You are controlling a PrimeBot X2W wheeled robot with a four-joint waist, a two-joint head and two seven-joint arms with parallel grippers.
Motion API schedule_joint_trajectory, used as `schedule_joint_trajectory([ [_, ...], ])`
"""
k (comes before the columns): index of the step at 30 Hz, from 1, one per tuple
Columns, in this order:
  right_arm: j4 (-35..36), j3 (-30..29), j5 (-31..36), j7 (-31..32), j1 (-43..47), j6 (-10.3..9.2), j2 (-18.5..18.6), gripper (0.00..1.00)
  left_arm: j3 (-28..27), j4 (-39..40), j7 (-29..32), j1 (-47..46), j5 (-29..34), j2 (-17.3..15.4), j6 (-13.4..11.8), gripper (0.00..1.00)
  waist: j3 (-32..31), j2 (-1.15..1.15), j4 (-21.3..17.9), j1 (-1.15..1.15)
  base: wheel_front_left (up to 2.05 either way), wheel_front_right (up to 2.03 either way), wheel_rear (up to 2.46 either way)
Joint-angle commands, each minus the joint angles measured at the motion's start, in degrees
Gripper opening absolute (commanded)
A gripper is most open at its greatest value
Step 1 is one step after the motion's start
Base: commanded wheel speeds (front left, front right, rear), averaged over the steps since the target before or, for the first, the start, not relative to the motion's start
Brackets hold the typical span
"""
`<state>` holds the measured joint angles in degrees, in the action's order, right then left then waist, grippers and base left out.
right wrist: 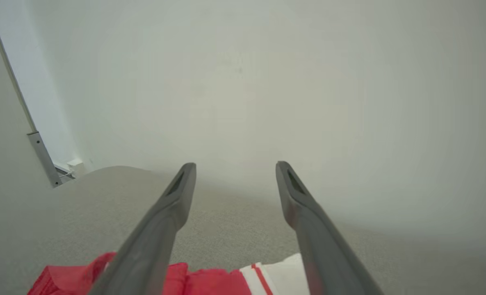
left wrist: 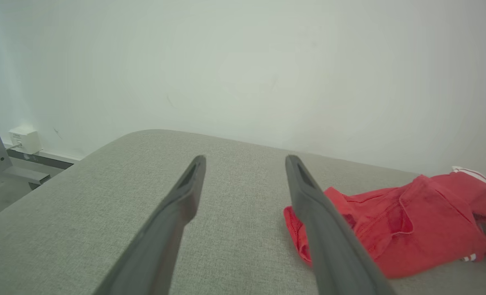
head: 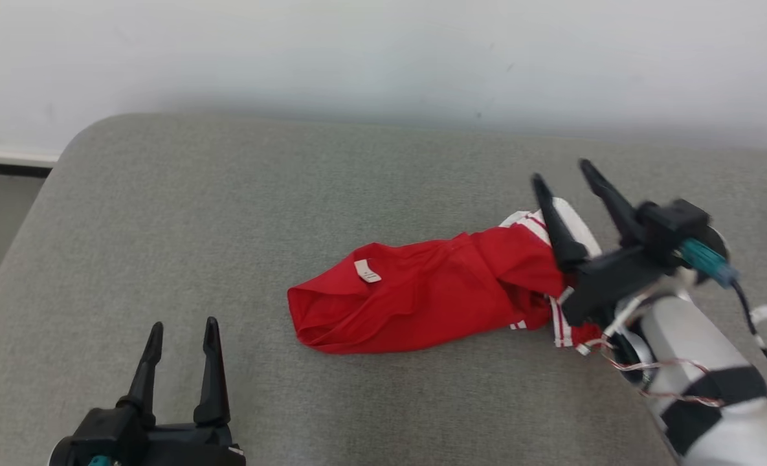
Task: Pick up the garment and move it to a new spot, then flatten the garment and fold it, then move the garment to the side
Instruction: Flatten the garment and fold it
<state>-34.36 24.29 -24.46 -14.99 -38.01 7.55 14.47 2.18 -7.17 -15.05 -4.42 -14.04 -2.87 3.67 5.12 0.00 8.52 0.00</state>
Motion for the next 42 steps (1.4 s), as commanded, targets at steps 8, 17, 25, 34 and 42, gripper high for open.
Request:
schedule_joint_trajectory([
  [8,9.4,-12.41,4.39,-0.24,15.13,-0.15,1.84,1.0,-1.98,0.61,-0.17,2.35,1.42,-0.02,0.98,1.0,-2.48,0.0,-4.82,0.0,0.0,0.0,0.0],
  [17,18.74,-19.93,6.85,-0.25,28.91,-0.15,-1.05,1.0,-1.78,1.14,-0.17,3.73,2.14,-0.02,1.13,1.0,-3.2,0.0,-6.67,0.0,0.0,0.0,0.0],
  [25,23.75,-23.65,8.55,0.83,35.39,-0.15,-5.76,1.0,-1.59,0.75,-0.17,4.48,2.01,-0.01,1.03,1.0,-3.62,0.0,-7.87,0.0,0.0,0.0,0.0],
  [34,25.37,-23.66,9.38,1.68,34.94,-0.15,-6.64,1.0,-0.24,-1.45,-0.17,-1.28,3.14,-1.0,2.32,1.0,-1.79,0.0,-11.19,0.0,0.0,0.0,0.0],
  [42,24.46,-23.12,9.22,1.34,33.55,-0.15,-7.01,1.0,5.63,-8.39,1.54,-13.79,2.25,-3.0,3.61,1.0,1.33,0.0,-16.07,0.0,0.0,0.0,0.0],
])
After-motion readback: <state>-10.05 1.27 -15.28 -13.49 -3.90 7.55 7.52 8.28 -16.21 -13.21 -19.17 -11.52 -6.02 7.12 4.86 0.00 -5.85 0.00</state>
